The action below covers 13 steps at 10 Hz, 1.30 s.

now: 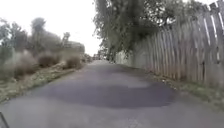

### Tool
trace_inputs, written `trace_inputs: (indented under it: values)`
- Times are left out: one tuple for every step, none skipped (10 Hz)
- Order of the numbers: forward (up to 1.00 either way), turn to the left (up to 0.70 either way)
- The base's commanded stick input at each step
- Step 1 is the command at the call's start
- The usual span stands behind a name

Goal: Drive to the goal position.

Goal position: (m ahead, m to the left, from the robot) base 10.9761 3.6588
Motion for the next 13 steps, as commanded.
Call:
trace_inputs:
  values:
    - [1.00,0.00]
    - [1.00,0.00]
    - [1.00,0.00]
    - [1.00,0.00]
    - [1.00,0.00]
    - [1.00,0.00]
    - [1.00,0.00]
    - [1.00,0.00]
    - [1.00,0.00]
    - [1.00,0.00]
    - [1.00,0.00]
    - [1.00,0.00]
    - [1.00,0.00]
